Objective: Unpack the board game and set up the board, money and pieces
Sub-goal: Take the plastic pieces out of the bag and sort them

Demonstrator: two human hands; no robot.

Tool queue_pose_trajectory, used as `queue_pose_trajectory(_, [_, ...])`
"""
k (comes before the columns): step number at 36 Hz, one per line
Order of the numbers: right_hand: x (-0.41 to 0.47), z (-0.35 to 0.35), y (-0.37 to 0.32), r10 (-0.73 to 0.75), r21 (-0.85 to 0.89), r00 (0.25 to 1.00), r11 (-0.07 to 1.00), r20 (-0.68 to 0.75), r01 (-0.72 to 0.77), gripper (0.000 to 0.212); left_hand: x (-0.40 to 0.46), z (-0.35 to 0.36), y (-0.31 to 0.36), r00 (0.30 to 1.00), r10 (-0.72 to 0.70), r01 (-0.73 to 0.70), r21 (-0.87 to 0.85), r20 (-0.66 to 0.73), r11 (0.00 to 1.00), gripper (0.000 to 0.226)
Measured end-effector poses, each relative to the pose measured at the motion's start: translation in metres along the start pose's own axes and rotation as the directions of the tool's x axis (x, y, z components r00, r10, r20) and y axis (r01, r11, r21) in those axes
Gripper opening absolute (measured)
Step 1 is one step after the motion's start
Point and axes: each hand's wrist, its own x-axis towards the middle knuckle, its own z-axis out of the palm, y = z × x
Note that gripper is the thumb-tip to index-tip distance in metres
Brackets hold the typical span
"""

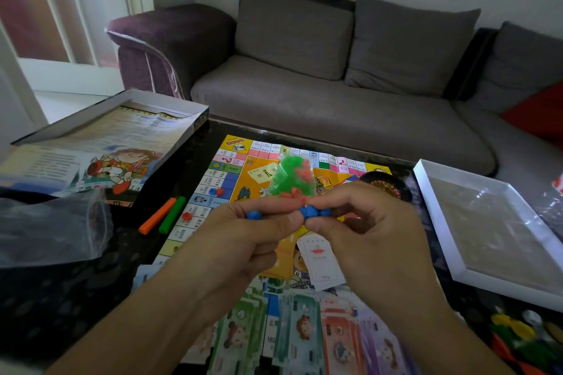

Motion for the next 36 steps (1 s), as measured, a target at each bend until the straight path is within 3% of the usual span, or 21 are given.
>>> queue_pose_trajectory(4, [0.002, -0.002, -0.002, 0.018, 0.100, 0.999, 0.995, 0.035, -0.021, 0.032, -0.002, -0.001, 0.004, 1.000, 0.001, -0.001, 0.032, 0.021, 0.999, 0.027])
queue_pose_trajectory(13, [0.003, -0.005, -0.001, 0.000, -0.011, 0.990, 1.000, 0.141, 0.001, 0.030, -0.002, -0.006, 0.013, 0.999, 0.022, -0.027, 0.180, 0.031, 0.983, 0.009])
queue_pose_trajectory(19, [0.005, -0.006, -0.001, 0.016, -0.088, 0.982, 0.996, 0.188, 0.001, 0.026, -0.001, -0.007, 0.013, 0.999, 0.045, -0.050, 0.261, 0.025, 0.964, 0.012])
queue_pose_trajectory(24, [0.004, -0.006, -0.002, 0.043, -0.117, 0.985, 0.993, 0.167, -0.024, 0.031, -0.003, -0.008, 0.015, 0.998, 0.053, -0.061, 0.234, 0.040, 0.970, 0.025])
queue_pose_trajectory(29, [0.001, -0.005, -0.001, 0.115, -0.048, 0.983, 0.993, 0.140, -0.110, 0.032, -0.002, -0.008, 0.016, 0.997, 0.052, -0.062, 0.215, 0.051, 0.975, 0.026])
queue_pose_trajectory(36, [0.003, -0.006, -0.005, 0.162, 0.211, 0.984, 0.962, 0.072, -0.174, 0.026, -0.001, -0.009, 0.018, 0.995, 0.095, -0.101, 0.232, 0.034, 0.968, 0.022])
